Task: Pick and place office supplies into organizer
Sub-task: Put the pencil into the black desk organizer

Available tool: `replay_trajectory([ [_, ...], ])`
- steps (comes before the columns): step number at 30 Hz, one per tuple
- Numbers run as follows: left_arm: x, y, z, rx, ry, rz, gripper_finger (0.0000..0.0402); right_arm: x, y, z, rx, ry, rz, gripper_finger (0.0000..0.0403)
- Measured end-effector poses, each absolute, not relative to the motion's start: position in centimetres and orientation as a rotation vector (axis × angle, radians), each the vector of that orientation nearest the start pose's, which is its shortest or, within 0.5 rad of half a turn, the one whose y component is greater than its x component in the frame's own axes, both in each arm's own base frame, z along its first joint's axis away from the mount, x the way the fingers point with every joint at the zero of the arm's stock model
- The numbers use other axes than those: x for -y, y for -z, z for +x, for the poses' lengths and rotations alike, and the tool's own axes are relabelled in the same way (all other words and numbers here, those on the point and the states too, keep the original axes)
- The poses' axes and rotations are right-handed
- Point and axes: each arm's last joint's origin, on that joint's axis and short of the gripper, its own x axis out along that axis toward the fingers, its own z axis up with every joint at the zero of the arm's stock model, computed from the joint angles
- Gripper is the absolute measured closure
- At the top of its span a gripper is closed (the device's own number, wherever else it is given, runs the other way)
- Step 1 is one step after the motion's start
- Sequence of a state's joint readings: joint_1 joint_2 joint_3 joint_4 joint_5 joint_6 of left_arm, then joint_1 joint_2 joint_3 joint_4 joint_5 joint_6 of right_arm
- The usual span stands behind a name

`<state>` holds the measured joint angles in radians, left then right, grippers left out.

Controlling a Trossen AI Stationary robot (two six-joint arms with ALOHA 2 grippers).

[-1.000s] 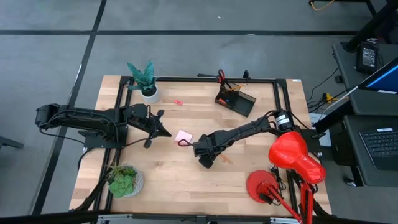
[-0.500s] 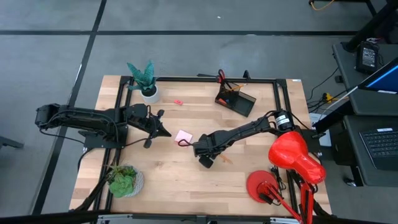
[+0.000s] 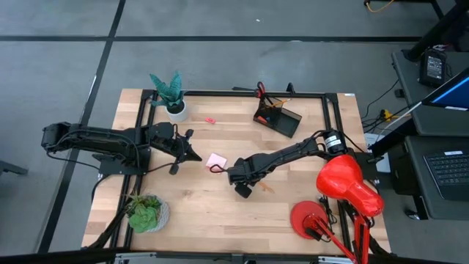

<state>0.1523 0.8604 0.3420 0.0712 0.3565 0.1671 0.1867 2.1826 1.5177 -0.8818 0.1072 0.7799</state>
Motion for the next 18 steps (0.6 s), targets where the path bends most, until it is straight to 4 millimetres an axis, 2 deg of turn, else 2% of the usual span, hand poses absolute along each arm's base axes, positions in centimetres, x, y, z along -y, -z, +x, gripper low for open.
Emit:
replay_trajectory([
  [18,-1.67,-19.33,17.54,-0.415,0.236,0.052,0.0396,-7.19,-11.92,39.74,-1.448,0.524,0.393,0.0366],
])
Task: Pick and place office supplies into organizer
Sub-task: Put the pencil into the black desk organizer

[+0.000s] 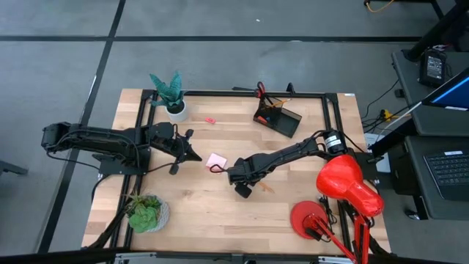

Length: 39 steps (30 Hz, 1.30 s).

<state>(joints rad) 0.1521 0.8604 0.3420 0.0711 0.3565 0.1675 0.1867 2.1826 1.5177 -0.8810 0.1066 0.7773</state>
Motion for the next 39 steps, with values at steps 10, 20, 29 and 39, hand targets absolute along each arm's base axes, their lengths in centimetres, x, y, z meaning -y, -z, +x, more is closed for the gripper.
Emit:
replay_trajectory([
  [10,-1.7,-19.3,17.5,-0.415,0.237,0.053,0.0396,-7.2,-12.2,39.7,-1.443,0.523,0.394,0.0366],
  [20,-1.7,-19.3,17.5,-0.415,0.237,0.054,0.0396,-7.0,-14.0,39.4,-1.381,0.535,0.379,0.0366],
  [29,-1.7,-19.4,17.5,-0.412,0.237,0.055,0.0396,-6.9,-14.4,39.4,-1.369,0.538,0.351,0.0366],
  [39,-1.7,-19.4,17.6,-0.407,0.236,0.056,0.0396,-6.7,-17.8,39.0,-1.27,0.516,0.308,0.0366],
])
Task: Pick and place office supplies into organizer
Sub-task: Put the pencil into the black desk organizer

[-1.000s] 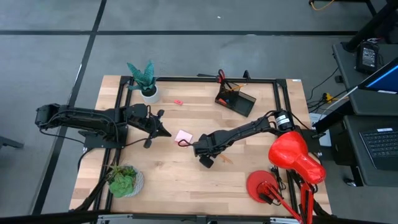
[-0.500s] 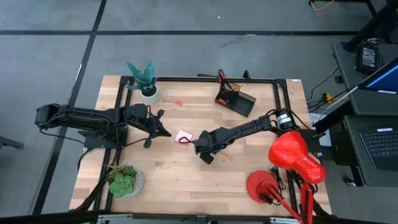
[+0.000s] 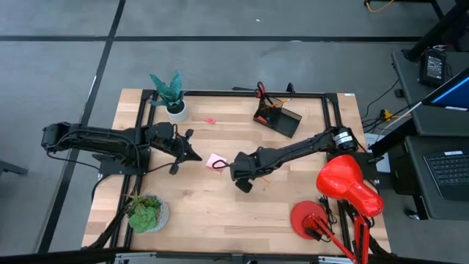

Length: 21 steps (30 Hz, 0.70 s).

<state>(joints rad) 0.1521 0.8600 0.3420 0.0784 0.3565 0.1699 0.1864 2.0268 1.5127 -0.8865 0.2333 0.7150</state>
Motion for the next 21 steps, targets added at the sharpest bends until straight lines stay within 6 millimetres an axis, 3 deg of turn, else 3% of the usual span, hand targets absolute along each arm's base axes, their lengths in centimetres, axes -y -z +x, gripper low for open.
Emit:
replay_trajectory([
  [11,-1.7,-19.4,17.6,-0.408,0.235,0.051,0.0396,-5.4,-23.7,37.6,-1.063,0.56,0.176,0.0366],
  [21,-1.7,-19.4,17.6,-0.411,0.233,0.038,0.0396,-0.9,-28.3,36.1,-0.941,0.613,0.074,0.0366],
])
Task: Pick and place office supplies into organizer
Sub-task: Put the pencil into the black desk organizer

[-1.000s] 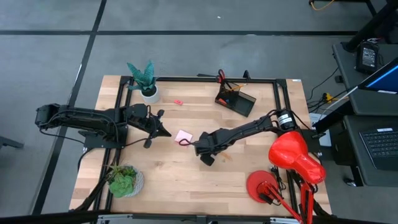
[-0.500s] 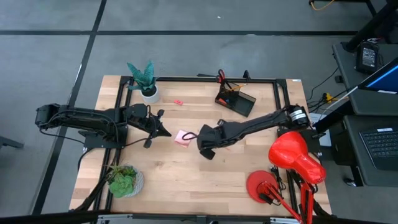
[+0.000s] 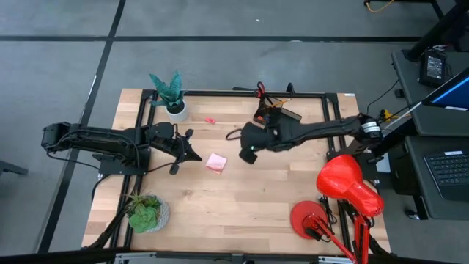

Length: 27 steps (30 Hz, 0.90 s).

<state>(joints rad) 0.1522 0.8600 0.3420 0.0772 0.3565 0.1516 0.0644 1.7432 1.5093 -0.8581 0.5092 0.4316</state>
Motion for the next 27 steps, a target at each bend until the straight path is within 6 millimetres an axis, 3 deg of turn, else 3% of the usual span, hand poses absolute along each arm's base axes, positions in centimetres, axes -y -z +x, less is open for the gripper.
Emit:
replay_trajectory([
  [7,-1.7,-19.3,17.5,-0.422,0.232,0.026,0.0396,2.6,-26.8,33.2,-0.806,0.657,0.112,0.0366],
  [12,-1.7,-19.3,17.5,-0.419,0.232,0.031,0.0396,3.9,-26.7,30.5,-0.561,0.656,0.13,0.0367],
  [18,-1.7,-19.4,17.6,-0.41,0.232,0.037,0.0396,5.1,-25.2,28.0,-0.353,0.658,0.077,0.0383],
  [27,-1.7,-19.5,17.6,-0.404,0.229,0.031,0.0396,7.4,-23.9,26.2,-0.211,0.732,0.024,0.0375],
])
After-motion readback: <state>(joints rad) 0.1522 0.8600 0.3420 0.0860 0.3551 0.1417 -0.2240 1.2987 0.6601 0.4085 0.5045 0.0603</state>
